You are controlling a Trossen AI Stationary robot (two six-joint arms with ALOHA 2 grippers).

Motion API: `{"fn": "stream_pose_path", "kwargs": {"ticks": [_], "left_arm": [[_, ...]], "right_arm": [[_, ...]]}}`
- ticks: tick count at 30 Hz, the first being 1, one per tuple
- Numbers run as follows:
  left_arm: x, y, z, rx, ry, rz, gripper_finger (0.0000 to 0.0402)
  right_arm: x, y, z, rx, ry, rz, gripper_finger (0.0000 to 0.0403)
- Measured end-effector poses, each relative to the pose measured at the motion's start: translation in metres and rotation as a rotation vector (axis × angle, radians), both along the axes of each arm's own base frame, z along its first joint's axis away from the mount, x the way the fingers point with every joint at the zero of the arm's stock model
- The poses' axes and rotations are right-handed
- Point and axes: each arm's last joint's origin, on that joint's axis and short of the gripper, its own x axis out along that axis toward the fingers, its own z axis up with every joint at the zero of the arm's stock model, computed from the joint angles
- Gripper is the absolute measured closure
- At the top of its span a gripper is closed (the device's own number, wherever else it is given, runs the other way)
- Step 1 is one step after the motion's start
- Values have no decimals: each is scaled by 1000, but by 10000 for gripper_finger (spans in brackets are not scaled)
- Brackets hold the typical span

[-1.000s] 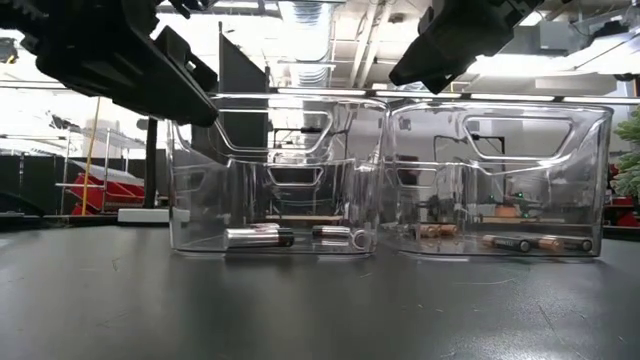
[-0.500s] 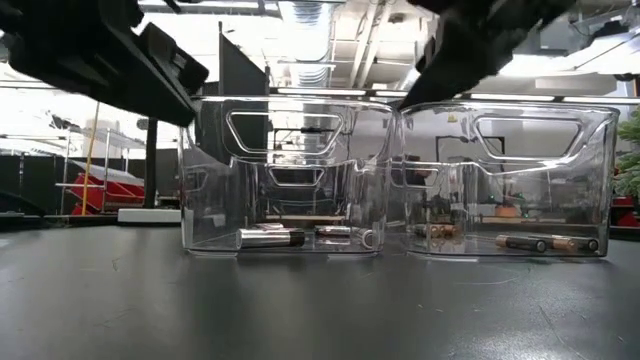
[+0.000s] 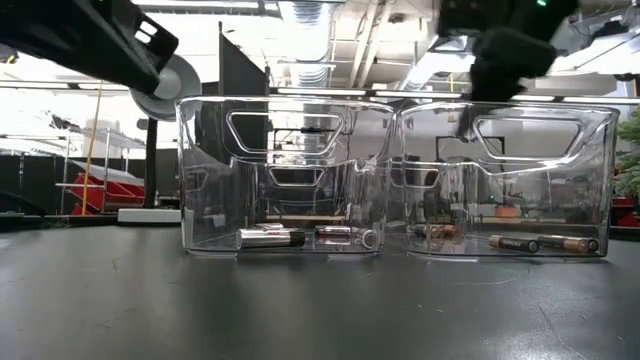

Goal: Sort batteries
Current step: Adjust the two transparent bins to the center of the table

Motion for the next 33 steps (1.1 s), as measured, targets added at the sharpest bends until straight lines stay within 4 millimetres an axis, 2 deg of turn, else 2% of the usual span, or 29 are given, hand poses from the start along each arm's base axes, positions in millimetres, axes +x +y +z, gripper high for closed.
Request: {"fn": "stream_pose_path", "kwargs": {"ticks": [3, 9, 14, 22, 33], "left_arm": [[-4, 0, 0, 25, 14, 16, 381], [-6, 1, -1, 42, 29, 26, 381], [-6, 2, -2, 47, 36, 32, 381], [-7, 2, -2, 56, 35, 42, 381], [-9, -1, -2, 58, 31, 38, 381]], "right_arm": [[-16, -3, -2, 0, 69, -80, 403], [-45, -4, 7, 41, 46, -161, 403], [-65, -12, -5, 119, 95, -243, 403], [-67, -12, -30, 235, 118, -234, 403], [-60, -9, -33, 288, 68, -195, 403]]}}
